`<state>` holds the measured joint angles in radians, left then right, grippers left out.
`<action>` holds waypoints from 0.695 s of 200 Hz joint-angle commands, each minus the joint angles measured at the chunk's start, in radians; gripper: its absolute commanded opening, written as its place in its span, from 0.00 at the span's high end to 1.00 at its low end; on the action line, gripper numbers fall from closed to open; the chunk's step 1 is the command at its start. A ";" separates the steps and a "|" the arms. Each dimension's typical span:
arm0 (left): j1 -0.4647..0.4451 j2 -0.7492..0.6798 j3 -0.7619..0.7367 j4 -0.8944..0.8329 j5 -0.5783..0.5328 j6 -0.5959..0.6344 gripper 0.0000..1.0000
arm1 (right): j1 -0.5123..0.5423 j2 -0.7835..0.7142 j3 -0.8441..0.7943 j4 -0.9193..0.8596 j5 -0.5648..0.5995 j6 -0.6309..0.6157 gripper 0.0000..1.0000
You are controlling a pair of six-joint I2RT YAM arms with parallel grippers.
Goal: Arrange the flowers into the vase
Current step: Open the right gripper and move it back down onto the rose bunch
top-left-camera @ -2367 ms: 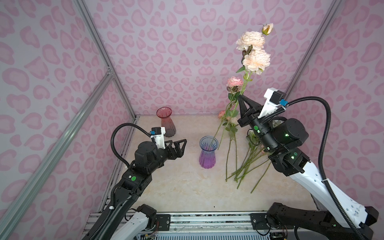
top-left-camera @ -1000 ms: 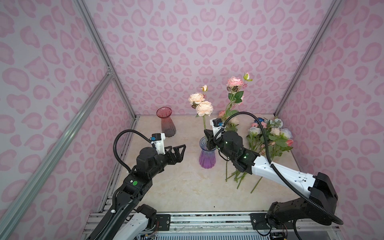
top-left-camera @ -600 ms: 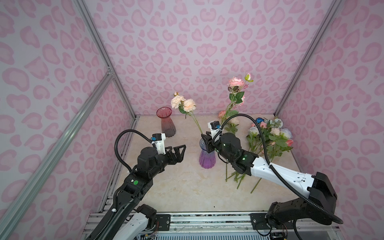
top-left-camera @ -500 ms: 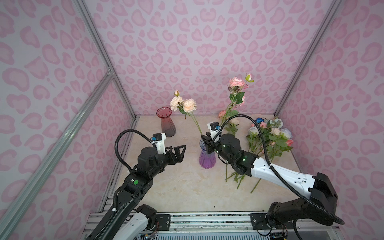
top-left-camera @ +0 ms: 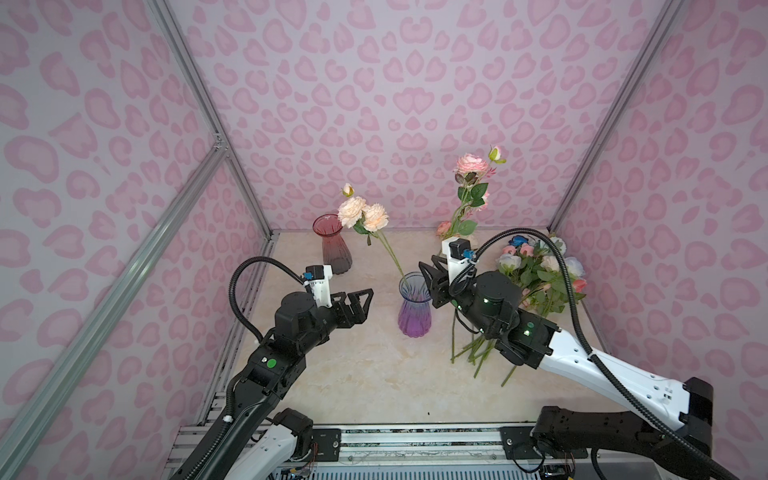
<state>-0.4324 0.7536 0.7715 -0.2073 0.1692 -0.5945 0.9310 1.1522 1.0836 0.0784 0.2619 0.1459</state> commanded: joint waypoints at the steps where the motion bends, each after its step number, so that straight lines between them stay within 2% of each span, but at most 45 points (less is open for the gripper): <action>1: 0.001 -0.021 0.001 0.032 0.012 -0.017 0.04 | -0.001 -0.071 0.017 -0.129 0.072 -0.014 0.62; 28: 0.001 -0.040 -0.032 0.037 -0.004 -0.019 0.04 | -0.047 -0.193 -0.022 -0.262 0.232 0.004 0.64; 47: 0.002 -0.040 -0.044 0.037 -0.003 -0.011 0.04 | -0.185 -0.274 -0.102 -0.317 0.266 0.093 0.64; 58: 0.001 -0.037 -0.050 0.041 -0.004 -0.007 0.04 | -0.308 -0.295 -0.146 -0.342 0.214 0.169 0.64; 71: 0.001 -0.030 -0.054 0.046 -0.009 -0.003 0.04 | -0.470 -0.275 -0.193 -0.352 0.076 0.249 0.65; 94: 0.002 -0.012 -0.051 0.038 -0.043 0.007 0.04 | -0.685 -0.103 -0.241 -0.325 -0.173 0.338 0.69; 108: 0.001 -0.012 -0.053 0.035 -0.050 0.007 0.04 | -0.730 0.029 -0.224 -0.315 -0.234 0.354 0.72; 139: 0.003 -0.040 -0.074 0.022 -0.069 0.001 0.04 | -0.729 0.299 -0.058 -0.356 -0.272 0.313 0.71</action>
<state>-0.4320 0.7326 0.7097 -0.2020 0.1299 -0.5972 0.2035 1.3064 0.9207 -0.2604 0.0959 0.4541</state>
